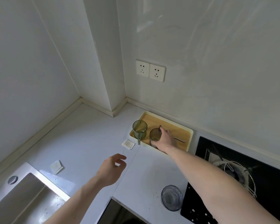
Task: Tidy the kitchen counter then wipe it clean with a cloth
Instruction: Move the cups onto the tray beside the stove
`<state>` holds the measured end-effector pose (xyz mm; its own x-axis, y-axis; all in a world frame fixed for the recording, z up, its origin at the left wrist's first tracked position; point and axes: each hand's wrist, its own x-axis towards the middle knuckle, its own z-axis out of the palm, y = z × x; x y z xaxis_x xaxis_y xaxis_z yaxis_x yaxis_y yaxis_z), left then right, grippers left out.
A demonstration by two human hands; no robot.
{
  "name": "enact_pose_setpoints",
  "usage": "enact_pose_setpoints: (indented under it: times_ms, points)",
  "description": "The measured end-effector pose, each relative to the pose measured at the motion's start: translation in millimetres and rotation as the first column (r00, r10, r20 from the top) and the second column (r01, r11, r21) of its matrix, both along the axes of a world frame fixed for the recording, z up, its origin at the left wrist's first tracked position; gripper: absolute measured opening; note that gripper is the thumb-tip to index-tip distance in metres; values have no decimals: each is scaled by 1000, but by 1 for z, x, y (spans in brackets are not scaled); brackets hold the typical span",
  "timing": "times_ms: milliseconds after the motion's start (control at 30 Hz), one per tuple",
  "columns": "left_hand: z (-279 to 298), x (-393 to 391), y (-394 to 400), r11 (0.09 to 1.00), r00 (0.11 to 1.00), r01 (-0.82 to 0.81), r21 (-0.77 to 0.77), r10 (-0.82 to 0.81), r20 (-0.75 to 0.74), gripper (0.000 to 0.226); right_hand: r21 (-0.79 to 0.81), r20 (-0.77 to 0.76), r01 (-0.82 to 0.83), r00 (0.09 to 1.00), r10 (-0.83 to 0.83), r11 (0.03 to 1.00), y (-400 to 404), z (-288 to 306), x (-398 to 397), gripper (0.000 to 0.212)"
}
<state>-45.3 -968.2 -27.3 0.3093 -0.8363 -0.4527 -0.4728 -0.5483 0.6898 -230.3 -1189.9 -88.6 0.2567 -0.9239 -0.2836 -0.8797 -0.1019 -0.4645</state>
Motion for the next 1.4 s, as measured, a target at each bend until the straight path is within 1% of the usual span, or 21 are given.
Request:
enact_pose_setpoints:
  times_ms: [100, 167, 233, 300, 333, 400, 467, 533, 633, 700, 767, 833, 900, 1000, 1133, 1400]
  points:
    - [4, -8, 3, 1000, 1000, 12, -16, -12, 9, 23, 22, 41, -2, 999, 1, 1000, 6, 5, -10, 101]
    - [10, -12, 5, 999, 1000, 17, -30, -17, 10, 23, 12, 121, -4, 993, 2, 1000, 17, 13, -21, 98]
    - [13, -15, 9, 998, 1000, 19, -53, -19, 9, 23, 40, 220, -3, 975, -6, 999, 40, 22, -35, 94]
    - [15, -19, 16, 997, 1000, 22, -68, -20, 21, 24, 109, 267, -80, 963, 48, 991, 70, 30, -53, 94]
    - [15, -22, 20, 997, 999, 25, -72, -23, 27, 24, 139, 251, -142, 963, 103, 980, 85, 32, -64, 94]
    - [8, -29, 30, 997, 998, 50, -60, -48, 30, 25, 197, 171, -260, 959, 228, 945, 114, 31, -86, 96]
    - [1, -38, 42, 996, 996, 80, -35, -79, 29, 25, 249, 106, -309, 951, 292, 918, 138, 25, -107, 99]
    - [-5, -46, 51, 996, 996, 92, -18, -92, 20, 26, 274, 63, -309, 951, 304, 911, 157, 16, -121, 104]
    - [-8, -58, 57, 992, 991, 127, 11, -127, -34, 25, 301, -5, -291, 952, 306, 908, 177, -1, -133, 110]
    - [-7, -65, 55, 986, 985, 165, 18, -164, -47, 26, 281, -38, -285, 951, 308, 916, 186, -12, -135, 107]
    - [-4, -71, 51, 979, 979, 204, 15, -203, -33, 27, 240, -72, -281, 950, 305, 929, 190, -19, -134, 98]
    - [1, -74, 46, 978, 978, 208, 3, -208, -24, 28, 218, -95, -275, 949, 301, 936, 190, -19, -132, 88]
    - [6, -75, 44, 979, 979, 204, -16, -204, -21, 27, 216, -77, -253, 958, 275, 943, 186, -16, -132, 83]
    - [14, -73, 44, 986, 983, 163, -45, -166, -73, 25, 198, -12, -195, 979, 201, 961, 168, -4, -132, 84]
    - [22, -70, 46, 991, 987, 113, -72, -120, -102, 24, 122, 44, -88, 996, 83, 989, 128, 15, -128, 85]
    - [32, -60, 59, 994, 997, -12, -104, 4, -77, 20, 46, 40, 49, 998, -51, 998, 51, 21, -115, 90]
